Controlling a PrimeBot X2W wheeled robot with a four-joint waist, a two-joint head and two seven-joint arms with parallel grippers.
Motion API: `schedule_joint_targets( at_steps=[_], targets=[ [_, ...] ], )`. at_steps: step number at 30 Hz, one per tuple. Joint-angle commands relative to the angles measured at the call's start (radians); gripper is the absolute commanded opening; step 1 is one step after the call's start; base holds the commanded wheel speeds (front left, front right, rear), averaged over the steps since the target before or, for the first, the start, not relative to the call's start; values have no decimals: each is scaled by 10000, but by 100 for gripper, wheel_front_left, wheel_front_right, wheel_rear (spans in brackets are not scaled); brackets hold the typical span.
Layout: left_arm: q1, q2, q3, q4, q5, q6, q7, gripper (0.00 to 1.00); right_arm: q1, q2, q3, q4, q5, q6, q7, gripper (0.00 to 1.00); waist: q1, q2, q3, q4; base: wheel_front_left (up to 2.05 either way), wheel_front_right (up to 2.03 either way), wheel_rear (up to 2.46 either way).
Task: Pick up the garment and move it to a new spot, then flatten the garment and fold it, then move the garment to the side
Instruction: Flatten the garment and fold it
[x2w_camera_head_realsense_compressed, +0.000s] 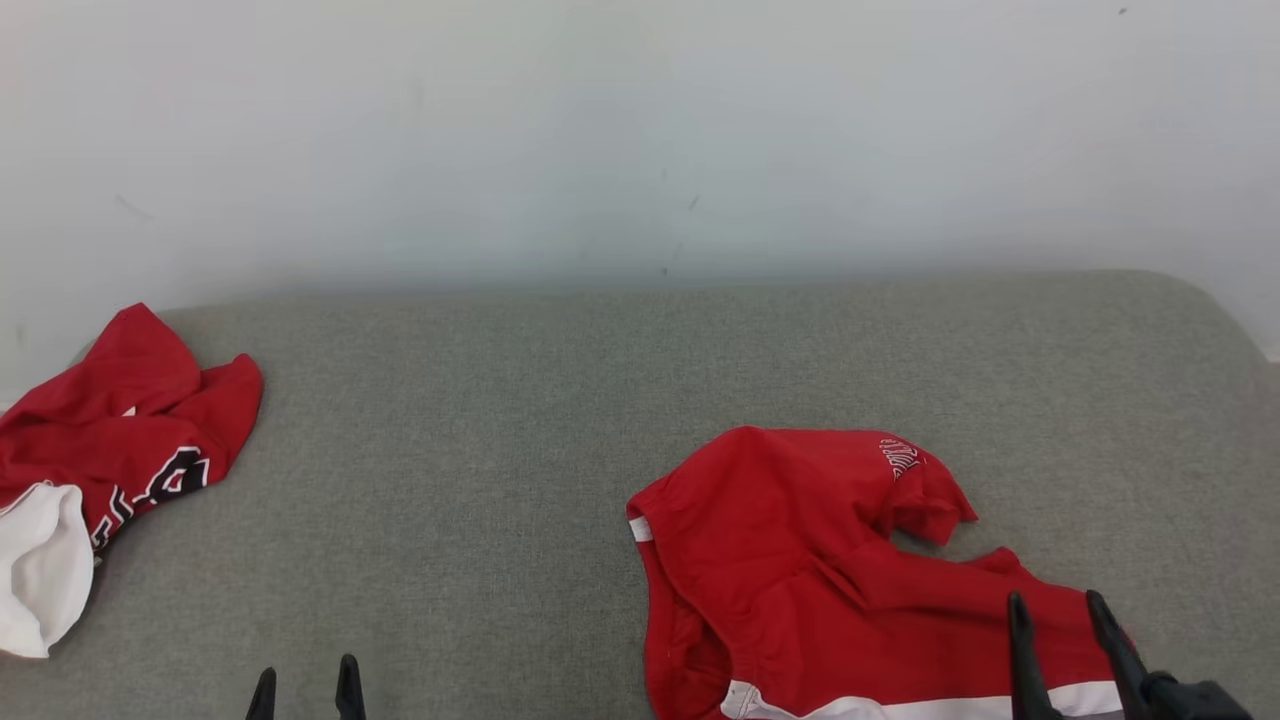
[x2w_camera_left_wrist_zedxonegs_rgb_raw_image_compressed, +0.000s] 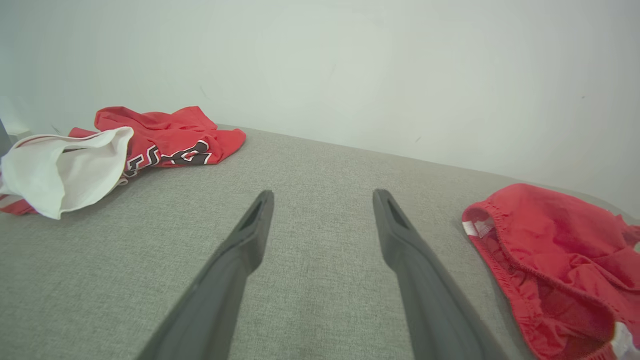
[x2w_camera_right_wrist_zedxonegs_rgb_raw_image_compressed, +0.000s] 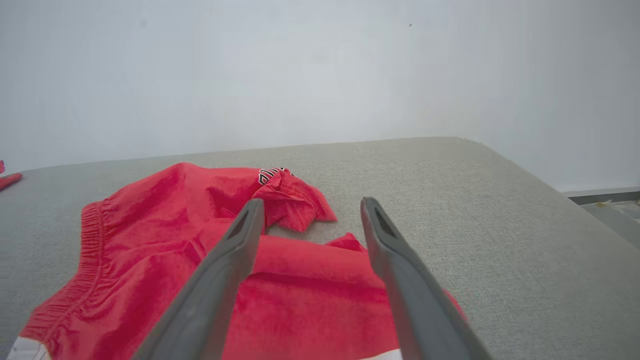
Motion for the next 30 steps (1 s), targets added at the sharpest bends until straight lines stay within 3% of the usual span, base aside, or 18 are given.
schedule_joint_targets(
  at_steps=[1,8,21,25,30],
  targets=[
    [88,-13,-39,28,-64,-45,-34,100,161,-8,141,-75,-114,-26,-196,100,0,0,-117,-60,0,0,0],
    [287,-13,-72,84,-82,-6,-34,100,650,-5,550,-476,-406,-26,-702,100,0,0,-395,-116,0,0,0],
    [581,-15,-231,165,-121,-33,-34,100,1126,-4,291,-968,-495,-26,-765,100,0,0,-612,-141,0,0,0],
    [407,-15,-655,482,-242,-167,-34,100,1109,-4,379,-942,-375,-26,-766,100,0,0,-602,-191,0,0,0],
    [-247,-15,-1882,1697,-765,-360,-14,100,1062,-4,517,-911,-329,-26,-767,100,0,0,-481,-473,0,0,0]
  ],
)
